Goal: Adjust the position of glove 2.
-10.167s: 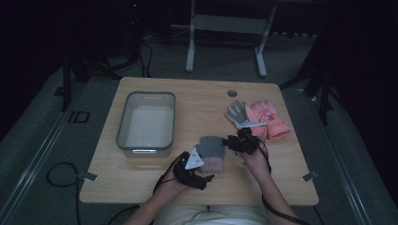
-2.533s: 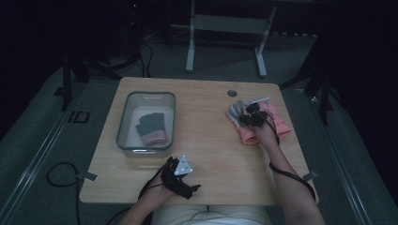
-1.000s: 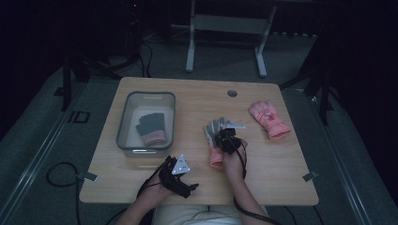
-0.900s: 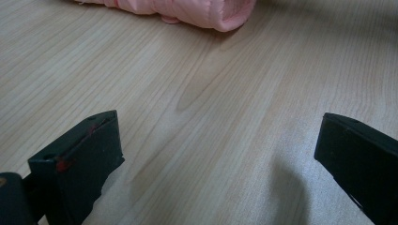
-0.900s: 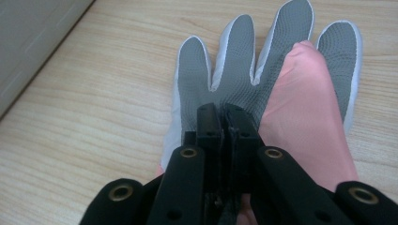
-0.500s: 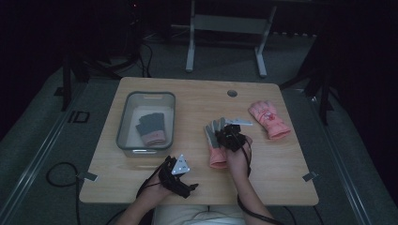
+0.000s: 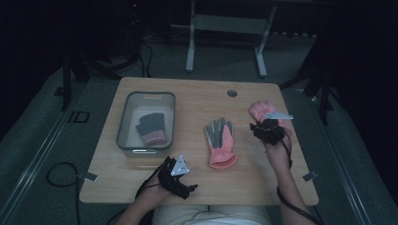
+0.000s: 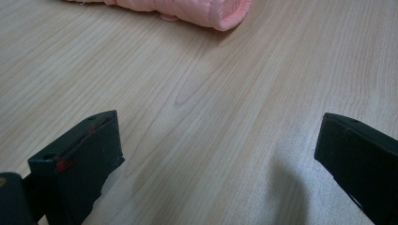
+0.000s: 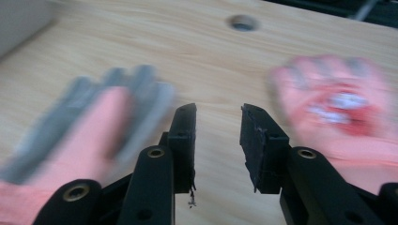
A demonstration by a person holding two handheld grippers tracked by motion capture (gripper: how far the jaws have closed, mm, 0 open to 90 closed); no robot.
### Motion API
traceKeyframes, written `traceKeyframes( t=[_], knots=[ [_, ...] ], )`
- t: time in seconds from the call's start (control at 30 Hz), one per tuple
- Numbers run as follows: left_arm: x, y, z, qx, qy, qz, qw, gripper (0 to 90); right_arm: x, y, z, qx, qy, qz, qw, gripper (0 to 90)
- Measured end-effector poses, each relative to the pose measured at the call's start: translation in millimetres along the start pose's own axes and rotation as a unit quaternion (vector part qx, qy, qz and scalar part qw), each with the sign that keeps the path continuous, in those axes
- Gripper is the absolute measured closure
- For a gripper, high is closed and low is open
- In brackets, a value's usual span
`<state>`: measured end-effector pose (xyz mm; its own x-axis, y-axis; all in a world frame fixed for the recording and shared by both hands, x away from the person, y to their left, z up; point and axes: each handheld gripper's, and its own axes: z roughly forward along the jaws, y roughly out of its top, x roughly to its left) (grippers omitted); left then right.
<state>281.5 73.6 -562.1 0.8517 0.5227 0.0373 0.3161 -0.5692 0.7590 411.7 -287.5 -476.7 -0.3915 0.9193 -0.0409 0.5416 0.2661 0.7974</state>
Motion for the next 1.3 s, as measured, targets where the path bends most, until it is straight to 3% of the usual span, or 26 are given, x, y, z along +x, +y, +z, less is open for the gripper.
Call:
traceKeyframes(
  t=[0.2, 0.4, 0.77, 0.9, 1.0, 1.13, 1.17, 1.23, 1.3],
  knots=[
    [1.7, -0.4, -1.1, -0.004, 0.007, -0.002, 1.0000, 0.8, -61.4, 4.6, -10.3, -0.007, -0.032, 0.015, 0.9994, 64.0],
    [1.3, -0.8, -1.3, -0.007, 0.011, -0.002, 0.9999, 0.8, -95.3, 13.3, -1.6, 0.003, -0.031, 0.023, 0.9993, 59.5],
    [1.3, -2.5, -1.8, -0.012, 0.014, -0.006, 0.9998, 0.8, -100.3, 20.0, 47.3, 0.051, -0.013, -0.010, 0.9986, 52.8],
    [2.2, -3.1, -1.8, -0.016, 0.012, -0.007, 0.9998, 0.8, -100.4, 20.6, 69.7, 0.084, -0.013, -0.041, 0.9956, 51.5],
    [2.3, -2.6, -0.7, -0.014, 0.011, -0.004, 0.9998, 0.8, -98.9, 13.7, 87.1, 0.135, -0.028, -0.065, 0.9883, 55.0],
    [2.8, -2.5, -0.4, -0.014, 0.010, -0.002, 0.9999, 0.8, -99.6, 9.2, 90.7, 0.130, -0.025, -0.045, 0.9902, 61.1],
    [3.6, -2.9, -0.4, -0.015, 0.010, -0.005, 0.9998, 0.8, -101.7, 7.7, 90.4, 0.126, -0.019, -0.029, 0.9914, 70.6],
    [4.4, -3.0, -0.2, -0.016, 0.009, -0.005, 0.9998, 0.8, -103.1, 9.4, 89.3, 0.137, -0.021, 0.001, 0.9903, 77.9],
    [4.5, -3.0, 0.0, -0.016, 0.009, -0.005, 0.9998, 0.8, -98.7, 10.9, 89.1, 0.146, -0.033, -0.006, 0.9887, 81.0]
  ],
)
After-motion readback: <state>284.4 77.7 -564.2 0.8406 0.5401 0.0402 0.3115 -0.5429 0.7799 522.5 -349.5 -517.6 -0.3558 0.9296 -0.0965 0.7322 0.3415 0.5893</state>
